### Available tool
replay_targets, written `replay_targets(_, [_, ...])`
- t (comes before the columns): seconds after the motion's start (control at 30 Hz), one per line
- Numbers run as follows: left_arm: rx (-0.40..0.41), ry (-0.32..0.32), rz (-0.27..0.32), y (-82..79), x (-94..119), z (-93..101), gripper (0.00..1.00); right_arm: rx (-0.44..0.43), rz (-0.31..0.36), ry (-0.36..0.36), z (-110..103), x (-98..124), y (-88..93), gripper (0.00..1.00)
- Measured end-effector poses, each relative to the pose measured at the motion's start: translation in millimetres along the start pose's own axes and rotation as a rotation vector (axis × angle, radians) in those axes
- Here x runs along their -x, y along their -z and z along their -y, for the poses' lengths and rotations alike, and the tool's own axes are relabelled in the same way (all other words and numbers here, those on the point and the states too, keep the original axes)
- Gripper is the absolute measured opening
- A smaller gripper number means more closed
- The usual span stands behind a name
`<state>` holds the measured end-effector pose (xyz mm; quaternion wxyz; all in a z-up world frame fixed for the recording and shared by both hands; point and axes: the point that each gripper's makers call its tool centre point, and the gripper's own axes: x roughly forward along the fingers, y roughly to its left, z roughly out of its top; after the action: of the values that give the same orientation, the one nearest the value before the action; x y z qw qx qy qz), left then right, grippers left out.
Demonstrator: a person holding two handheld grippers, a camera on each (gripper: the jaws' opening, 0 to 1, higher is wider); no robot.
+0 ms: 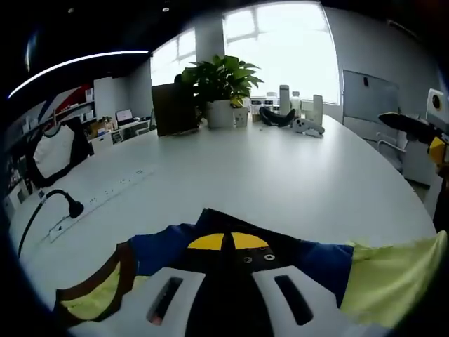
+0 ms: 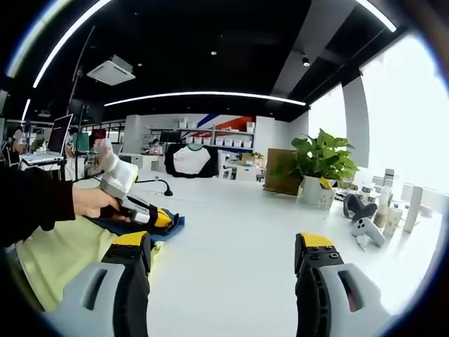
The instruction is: Fold the garment on the visible template until the final outline fits inside the template.
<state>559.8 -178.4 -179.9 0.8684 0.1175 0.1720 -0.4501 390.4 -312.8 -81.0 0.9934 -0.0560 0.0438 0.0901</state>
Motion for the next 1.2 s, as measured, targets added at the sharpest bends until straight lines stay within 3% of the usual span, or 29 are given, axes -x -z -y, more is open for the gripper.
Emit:
replay_targets(0.17, [-0.030, 0.015, -0.004, -4.6, -10.4, 7.2, 0.01, -0.012, 0.005, 0.005, 6.3, 0.4, -1.1, 0.86])
replay_targets(0.27, [-0.012, 0.010, 0.040, -15.9, -7.1, 8.7, 0.01, -0.016, 0.005, 0.005, 7.3, -0.2, -1.0, 0.86])
replay_targets(0.47, [0.116, 0.046, 0.171, -59.8, 25.6, 18.1, 0.01, -0.007, 0.006, 0.009, 6.2, -0.7, -1.3, 0.86])
replay_targets(0.63, [0.108, -0.010, 0.239, -75.3, 70.1, 15.9, 0.01, 0.017, 0.011, 0.000, 0.3, 1.7, -4.8, 0.86])
replay_targets(0.7, [0.086, -0.049, 0.218, -71.9, 88.1, 11.0, 0.04, 0.023, 0.014, 0.003, -0.5, 3.4, -5.3, 0.86])
replay_targets(0.83, [0.107, -0.058, 0.204, -62.7, 115.4, 8.3, 0.06, 0.030, 0.024, 0.004, -1.2, 6.9, -7.7, 0.86])
replay_targets(1.07, [0.095, -0.087, 0.235, -50.7, 155.9, 8.2, 0.08, 0.050, 0.055, -0.025, -8.5, 12.5, -18.8, 0.87])
replay_targets(1.2, [0.065, -0.150, 0.282, -55.7, 189.9, -7.8, 0.22, 0.069, 0.053, -0.039, -14.1, 14.7, -16.6, 0.89])
